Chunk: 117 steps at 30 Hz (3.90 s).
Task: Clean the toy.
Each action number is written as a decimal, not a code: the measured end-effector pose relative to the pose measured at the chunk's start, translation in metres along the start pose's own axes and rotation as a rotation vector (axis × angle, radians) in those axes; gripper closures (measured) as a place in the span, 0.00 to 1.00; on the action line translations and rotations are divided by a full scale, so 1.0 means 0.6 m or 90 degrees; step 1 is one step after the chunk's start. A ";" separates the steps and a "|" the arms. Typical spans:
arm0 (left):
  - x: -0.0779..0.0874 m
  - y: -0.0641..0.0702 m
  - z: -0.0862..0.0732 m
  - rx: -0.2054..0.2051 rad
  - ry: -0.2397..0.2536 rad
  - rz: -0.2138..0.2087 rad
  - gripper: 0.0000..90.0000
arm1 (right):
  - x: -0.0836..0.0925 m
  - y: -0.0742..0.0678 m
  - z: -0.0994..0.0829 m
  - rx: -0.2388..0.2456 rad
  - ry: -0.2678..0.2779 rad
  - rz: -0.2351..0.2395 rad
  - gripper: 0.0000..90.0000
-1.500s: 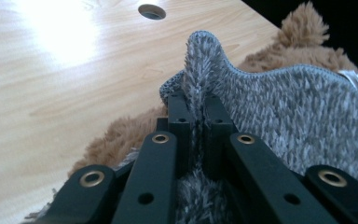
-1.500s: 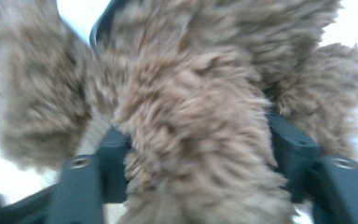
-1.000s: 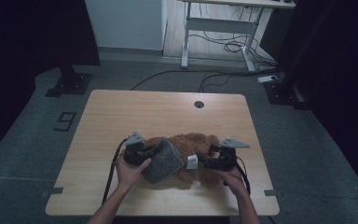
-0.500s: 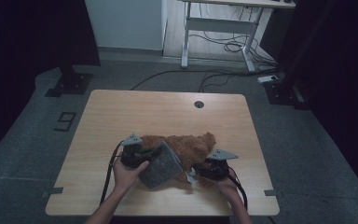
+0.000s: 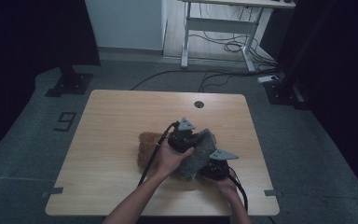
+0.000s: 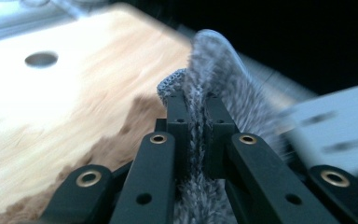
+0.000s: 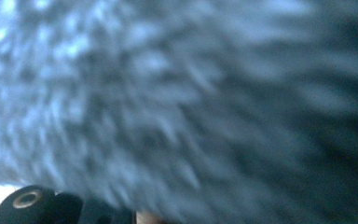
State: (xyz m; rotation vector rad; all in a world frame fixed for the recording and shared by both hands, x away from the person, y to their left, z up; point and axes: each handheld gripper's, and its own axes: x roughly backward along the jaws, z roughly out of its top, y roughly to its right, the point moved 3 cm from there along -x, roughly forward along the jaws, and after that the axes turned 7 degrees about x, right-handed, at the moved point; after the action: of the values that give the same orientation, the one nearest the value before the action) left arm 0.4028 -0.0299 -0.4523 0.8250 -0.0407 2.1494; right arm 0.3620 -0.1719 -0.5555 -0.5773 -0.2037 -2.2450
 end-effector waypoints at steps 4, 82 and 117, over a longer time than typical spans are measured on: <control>-0.001 -0.047 -0.027 0.053 -0.002 0.001 0.93 | -0.002 0.001 -0.002 -0.001 -0.008 0.001 0.61; -0.010 -0.017 -0.015 0.010 -0.045 0.024 0.93 | -0.008 0.004 -0.008 -0.035 -0.019 -0.006 0.63; 0.164 -0.233 -0.211 0.201 0.005 0.148 0.93 | -0.017 0.008 -0.005 -0.036 -0.019 -0.021 0.65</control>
State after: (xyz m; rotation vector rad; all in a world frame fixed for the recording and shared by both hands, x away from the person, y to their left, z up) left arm 0.3878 0.1682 -0.5290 1.0330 0.2222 2.4158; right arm 0.3706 -0.1695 -0.5629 -0.6411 -0.1665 -2.2808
